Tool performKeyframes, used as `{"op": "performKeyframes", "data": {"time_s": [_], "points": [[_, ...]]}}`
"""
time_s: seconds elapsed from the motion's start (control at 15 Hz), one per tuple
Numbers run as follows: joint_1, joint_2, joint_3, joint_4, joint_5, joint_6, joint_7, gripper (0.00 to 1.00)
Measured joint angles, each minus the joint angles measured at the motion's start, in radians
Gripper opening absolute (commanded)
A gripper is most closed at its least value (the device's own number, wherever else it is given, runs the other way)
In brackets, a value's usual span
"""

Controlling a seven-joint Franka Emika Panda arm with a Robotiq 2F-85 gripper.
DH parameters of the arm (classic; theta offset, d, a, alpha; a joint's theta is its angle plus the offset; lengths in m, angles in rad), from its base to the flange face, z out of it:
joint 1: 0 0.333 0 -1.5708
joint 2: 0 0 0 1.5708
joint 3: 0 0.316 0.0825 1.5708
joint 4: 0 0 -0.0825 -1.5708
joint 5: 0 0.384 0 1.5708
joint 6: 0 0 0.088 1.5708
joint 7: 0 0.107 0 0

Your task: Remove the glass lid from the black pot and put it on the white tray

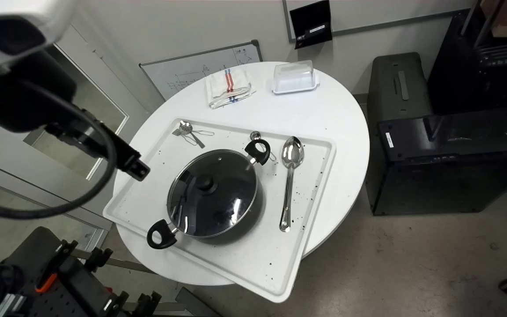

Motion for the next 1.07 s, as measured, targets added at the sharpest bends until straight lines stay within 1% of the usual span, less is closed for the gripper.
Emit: {"op": "performKeyframes", "data": {"time_s": [0.33,0.67,0.8,1.07], "points": [[0.0,0.154,0.054,-0.031,-0.039,0.244,0.094,1.0],[-0.001,0.322,0.081,-0.031,-0.141,0.457,0.244,1.0],[0.002,0.382,0.082,-0.023,-0.171,0.512,0.291,1.0],[0.02,0.484,0.082,0.006,-0.176,0.57,0.328,1.0]]}}
